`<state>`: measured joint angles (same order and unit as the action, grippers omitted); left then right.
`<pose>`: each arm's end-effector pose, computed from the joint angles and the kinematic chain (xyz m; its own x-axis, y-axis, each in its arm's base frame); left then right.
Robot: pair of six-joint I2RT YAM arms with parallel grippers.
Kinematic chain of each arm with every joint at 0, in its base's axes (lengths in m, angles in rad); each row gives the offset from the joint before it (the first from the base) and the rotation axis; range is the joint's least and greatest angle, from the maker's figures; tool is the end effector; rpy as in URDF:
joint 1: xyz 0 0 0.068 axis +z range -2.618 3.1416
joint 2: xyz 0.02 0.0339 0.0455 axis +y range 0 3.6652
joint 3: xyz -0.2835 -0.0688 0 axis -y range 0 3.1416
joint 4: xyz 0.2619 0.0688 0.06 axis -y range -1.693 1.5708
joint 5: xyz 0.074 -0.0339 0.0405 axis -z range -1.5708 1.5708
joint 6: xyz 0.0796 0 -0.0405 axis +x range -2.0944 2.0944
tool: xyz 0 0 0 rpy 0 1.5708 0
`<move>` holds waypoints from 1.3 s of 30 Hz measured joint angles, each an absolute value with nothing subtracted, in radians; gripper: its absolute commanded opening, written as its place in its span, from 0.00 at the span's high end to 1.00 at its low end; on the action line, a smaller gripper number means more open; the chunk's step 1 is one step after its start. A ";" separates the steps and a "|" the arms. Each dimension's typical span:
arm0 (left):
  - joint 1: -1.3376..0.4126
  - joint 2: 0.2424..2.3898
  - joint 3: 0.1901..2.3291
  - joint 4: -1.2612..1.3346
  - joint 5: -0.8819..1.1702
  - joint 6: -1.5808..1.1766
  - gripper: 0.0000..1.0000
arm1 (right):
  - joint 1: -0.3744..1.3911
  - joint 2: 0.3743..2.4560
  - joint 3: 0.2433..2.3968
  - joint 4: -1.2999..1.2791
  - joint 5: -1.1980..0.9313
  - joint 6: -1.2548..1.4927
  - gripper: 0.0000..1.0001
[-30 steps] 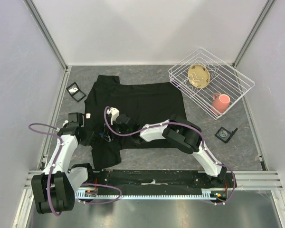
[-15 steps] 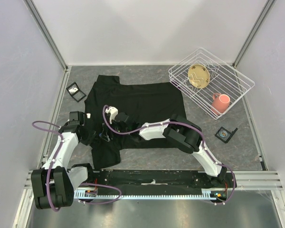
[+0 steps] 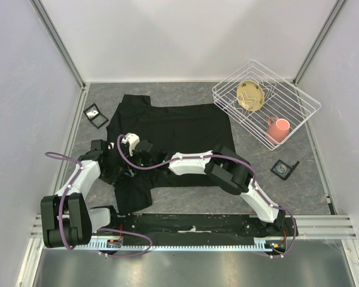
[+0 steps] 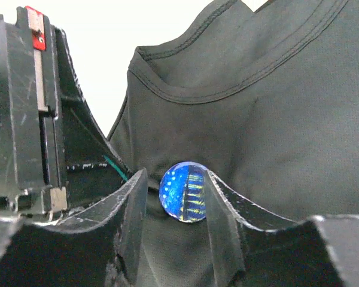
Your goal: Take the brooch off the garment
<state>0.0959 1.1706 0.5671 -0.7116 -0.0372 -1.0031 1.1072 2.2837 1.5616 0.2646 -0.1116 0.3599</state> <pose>0.1969 0.0219 0.1268 -0.4292 -0.8877 -0.1663 -0.8685 0.4563 -0.1939 0.2510 0.5218 0.1322 -0.5136 -0.2447 -0.8224 -0.8042 0.4714 0.3620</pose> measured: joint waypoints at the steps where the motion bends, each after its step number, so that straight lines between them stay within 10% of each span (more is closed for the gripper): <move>1: 0.096 1.180 0.567 -0.718 -0.047 -1.005 0.83 | 1.111 2.289 1.576 0.255 -0.106 0.350 0.54; 39: 0.101 1.179 0.554 -0.742 -0.075 -1.039 0.88 | 1.210 2.323 1.608 0.183 0.154 0.152 0.37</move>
